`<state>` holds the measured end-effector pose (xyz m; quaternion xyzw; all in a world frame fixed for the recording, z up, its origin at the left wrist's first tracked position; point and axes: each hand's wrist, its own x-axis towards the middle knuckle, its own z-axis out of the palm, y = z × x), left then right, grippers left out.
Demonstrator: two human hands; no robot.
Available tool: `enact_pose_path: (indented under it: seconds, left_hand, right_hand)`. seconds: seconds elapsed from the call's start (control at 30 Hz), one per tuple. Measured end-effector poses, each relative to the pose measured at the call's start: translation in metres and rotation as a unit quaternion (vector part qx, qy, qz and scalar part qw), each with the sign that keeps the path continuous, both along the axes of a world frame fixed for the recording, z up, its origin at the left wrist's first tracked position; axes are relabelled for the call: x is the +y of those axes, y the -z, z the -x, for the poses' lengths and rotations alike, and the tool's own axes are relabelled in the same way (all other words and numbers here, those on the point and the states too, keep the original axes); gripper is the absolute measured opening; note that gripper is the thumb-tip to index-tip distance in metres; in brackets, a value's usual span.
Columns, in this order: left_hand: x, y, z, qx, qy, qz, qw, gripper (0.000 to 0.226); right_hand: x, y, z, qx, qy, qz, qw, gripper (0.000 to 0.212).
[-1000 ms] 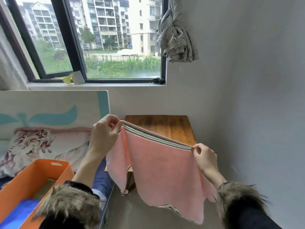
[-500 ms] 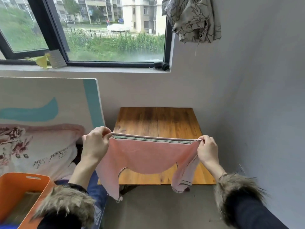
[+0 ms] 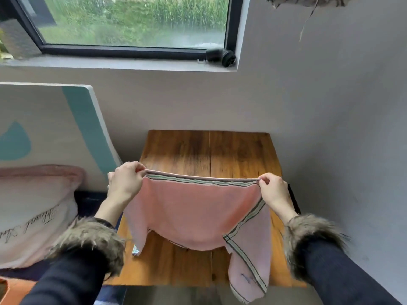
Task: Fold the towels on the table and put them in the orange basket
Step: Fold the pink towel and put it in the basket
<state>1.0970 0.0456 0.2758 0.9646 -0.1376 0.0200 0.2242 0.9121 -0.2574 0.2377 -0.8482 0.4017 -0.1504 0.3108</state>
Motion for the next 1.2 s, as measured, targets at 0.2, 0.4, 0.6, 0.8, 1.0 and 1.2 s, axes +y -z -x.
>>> enact_pose_path:
  seconds: [0.2,0.4,0.6,0.8,1.0,1.2]
  left_hand:
    - [-0.069,0.031,-0.086,0.031,-0.013,-0.044,0.998,0.017]
    - [-0.097,0.085,-0.113,0.075,0.018,-0.103,0.992,0.029]
    - [-0.069,0.165,-0.081,0.195,0.027,-0.122,0.973,0.03]
    - [-0.049,0.215,-0.083,0.307,-0.121,-0.023,0.944,0.038]
    - [-0.05,0.229,-0.102,0.344,-0.135,-0.023,0.929,0.021]
    - [-0.028,0.216,-0.142,0.305,-0.16,0.067,0.936,0.014]
  right_hand:
    - [-0.063,0.034,-0.082,0.047,-0.008,-0.021,0.999,0.015]
    - [-0.079,0.073,-0.129,0.077,-0.031,-0.056,0.995,0.026]
    - [-0.021,0.13,-0.138,0.159,-0.16,-0.083,0.971,0.035]
    - [0.047,0.177,-0.153,0.251,-0.277,-0.055,0.926,0.054]
    - [0.089,0.196,-0.173,0.344,-0.272,-0.045,0.898,0.07]
    - [0.099,0.198,-0.171,0.391,-0.268,-0.001,0.881,0.082]
